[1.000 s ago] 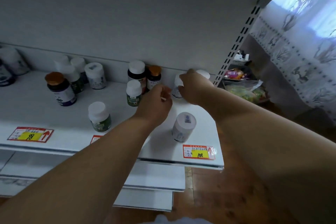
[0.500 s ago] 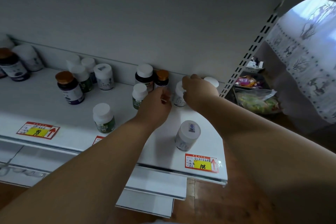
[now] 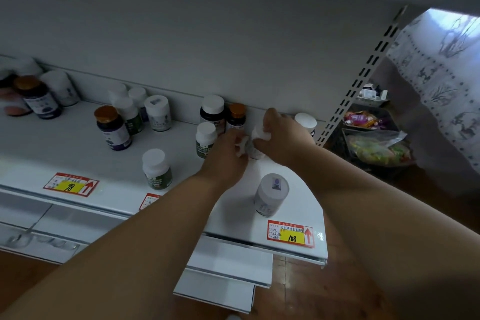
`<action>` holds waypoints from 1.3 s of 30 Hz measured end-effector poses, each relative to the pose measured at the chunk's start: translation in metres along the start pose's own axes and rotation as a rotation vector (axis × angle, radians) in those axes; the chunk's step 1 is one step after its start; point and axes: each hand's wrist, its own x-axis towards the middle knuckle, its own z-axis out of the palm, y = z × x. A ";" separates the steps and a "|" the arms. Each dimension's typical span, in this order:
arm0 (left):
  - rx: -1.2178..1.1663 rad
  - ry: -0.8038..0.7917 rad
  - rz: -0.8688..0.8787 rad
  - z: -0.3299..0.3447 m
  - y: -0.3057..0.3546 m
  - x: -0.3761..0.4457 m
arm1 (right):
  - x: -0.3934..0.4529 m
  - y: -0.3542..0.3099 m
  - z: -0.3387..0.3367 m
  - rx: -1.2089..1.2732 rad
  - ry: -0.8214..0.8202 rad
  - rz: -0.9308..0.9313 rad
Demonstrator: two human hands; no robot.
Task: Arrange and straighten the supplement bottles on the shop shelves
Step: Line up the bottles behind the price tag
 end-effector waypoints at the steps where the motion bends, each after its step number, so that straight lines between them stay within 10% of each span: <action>1: 0.011 0.003 0.002 -0.002 0.001 -0.003 | -0.007 -0.003 -0.003 0.091 0.029 0.010; 13: -0.521 -0.189 -0.115 -0.089 0.055 -0.095 | -0.102 -0.081 -0.029 1.019 0.171 0.253; 22: -0.643 -0.460 -0.167 -0.112 0.058 -0.139 | -0.158 -0.117 -0.015 1.259 0.201 0.414; 39: -0.069 -0.228 0.092 -0.014 0.077 -0.140 | -0.186 0.004 -0.042 1.010 0.111 0.194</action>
